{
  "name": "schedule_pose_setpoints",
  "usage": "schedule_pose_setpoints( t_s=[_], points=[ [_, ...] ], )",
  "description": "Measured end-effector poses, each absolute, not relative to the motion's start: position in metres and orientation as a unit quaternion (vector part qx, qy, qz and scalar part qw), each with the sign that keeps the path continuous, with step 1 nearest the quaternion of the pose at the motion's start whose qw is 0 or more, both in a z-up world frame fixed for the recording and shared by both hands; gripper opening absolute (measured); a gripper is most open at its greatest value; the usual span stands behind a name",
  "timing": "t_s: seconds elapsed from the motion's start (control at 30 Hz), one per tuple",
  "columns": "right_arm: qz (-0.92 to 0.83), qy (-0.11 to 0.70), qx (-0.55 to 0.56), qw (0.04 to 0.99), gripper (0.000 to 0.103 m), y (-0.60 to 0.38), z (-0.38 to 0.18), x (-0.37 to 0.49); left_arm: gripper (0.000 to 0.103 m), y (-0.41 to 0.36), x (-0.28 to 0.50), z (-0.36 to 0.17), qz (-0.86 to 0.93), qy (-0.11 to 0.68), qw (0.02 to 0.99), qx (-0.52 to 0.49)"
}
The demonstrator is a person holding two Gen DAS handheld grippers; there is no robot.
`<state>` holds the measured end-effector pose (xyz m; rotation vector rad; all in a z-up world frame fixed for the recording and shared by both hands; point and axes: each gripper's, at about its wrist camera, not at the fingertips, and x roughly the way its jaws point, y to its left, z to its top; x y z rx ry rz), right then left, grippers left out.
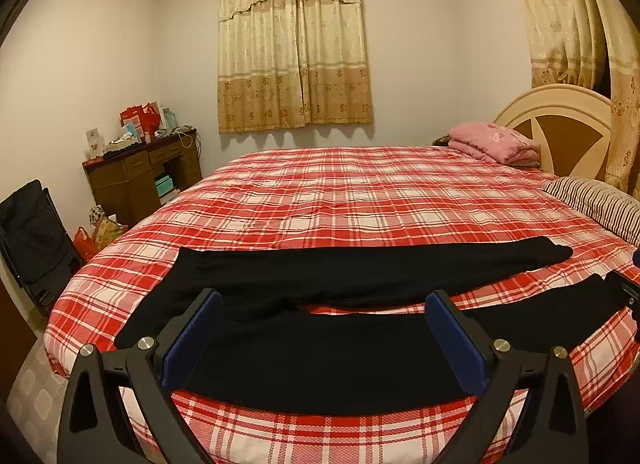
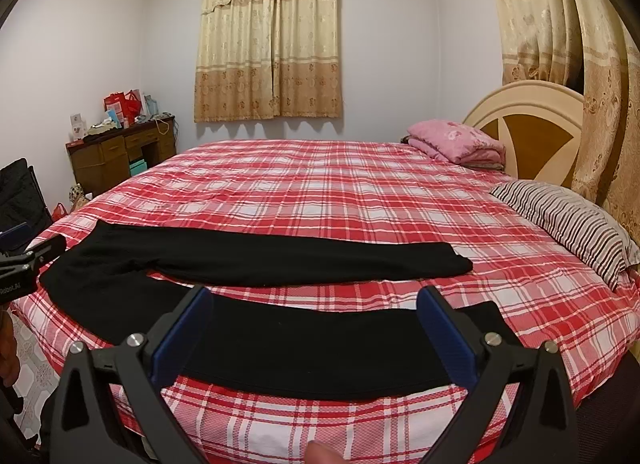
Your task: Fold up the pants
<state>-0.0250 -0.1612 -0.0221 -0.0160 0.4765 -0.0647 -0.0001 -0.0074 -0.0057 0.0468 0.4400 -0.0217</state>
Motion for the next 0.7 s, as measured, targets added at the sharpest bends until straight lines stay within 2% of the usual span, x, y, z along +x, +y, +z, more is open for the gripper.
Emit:
schedule_pose_setpoints(
  t_s=[0.7],
  points=[
    [-0.031,0.242,-0.011,0.970,0.103,-0.1626,-0.0264,-0.0229,0.102,-0.0061,-0.0007,-0.0035,-0.009,0.216,0.976,0.024]
  ],
)
